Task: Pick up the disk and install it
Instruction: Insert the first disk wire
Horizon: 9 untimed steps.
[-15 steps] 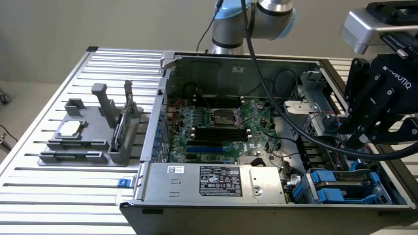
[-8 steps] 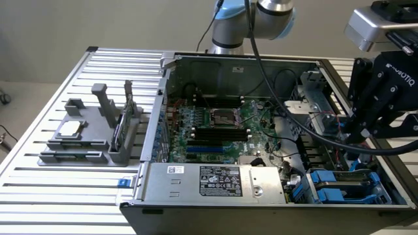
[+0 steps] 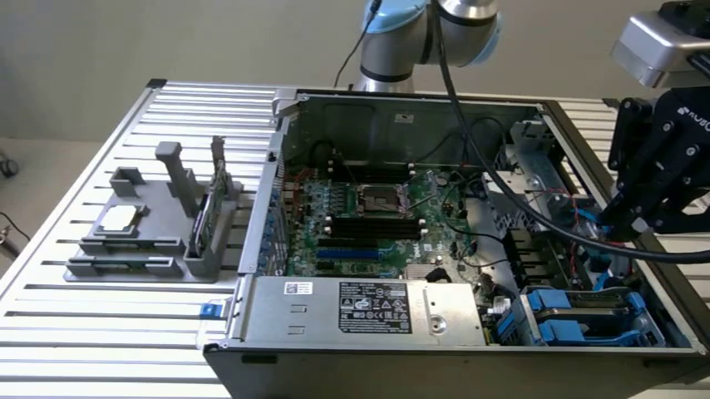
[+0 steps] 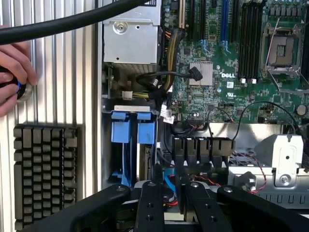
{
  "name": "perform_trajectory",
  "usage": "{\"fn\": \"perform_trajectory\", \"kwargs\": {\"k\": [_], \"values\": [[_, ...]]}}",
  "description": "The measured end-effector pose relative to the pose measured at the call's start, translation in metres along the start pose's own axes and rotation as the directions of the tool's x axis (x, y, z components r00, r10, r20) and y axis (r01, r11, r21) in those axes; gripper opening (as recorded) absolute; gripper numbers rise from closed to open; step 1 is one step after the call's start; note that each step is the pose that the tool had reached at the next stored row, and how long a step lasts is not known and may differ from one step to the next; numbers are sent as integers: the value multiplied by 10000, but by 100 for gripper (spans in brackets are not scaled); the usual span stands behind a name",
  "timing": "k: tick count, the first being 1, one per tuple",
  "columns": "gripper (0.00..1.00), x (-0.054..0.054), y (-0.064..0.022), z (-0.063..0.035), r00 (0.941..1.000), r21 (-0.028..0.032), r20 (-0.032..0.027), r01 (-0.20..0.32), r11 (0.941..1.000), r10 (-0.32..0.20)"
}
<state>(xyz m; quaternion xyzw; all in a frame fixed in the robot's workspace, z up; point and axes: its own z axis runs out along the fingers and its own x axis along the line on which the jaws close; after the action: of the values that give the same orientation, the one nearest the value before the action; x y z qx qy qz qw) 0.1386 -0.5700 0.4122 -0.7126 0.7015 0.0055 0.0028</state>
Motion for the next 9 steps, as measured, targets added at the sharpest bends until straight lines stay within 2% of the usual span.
{"fn": "perform_trajectory", "kwargs": {"k": [4, 9], "values": [[25, 0, -29, 9, 9997, 2, 1, -243, 9997, 243], [25, 1, -32, 30, 9962, 10, 8, -874, 9962, 874]]}}
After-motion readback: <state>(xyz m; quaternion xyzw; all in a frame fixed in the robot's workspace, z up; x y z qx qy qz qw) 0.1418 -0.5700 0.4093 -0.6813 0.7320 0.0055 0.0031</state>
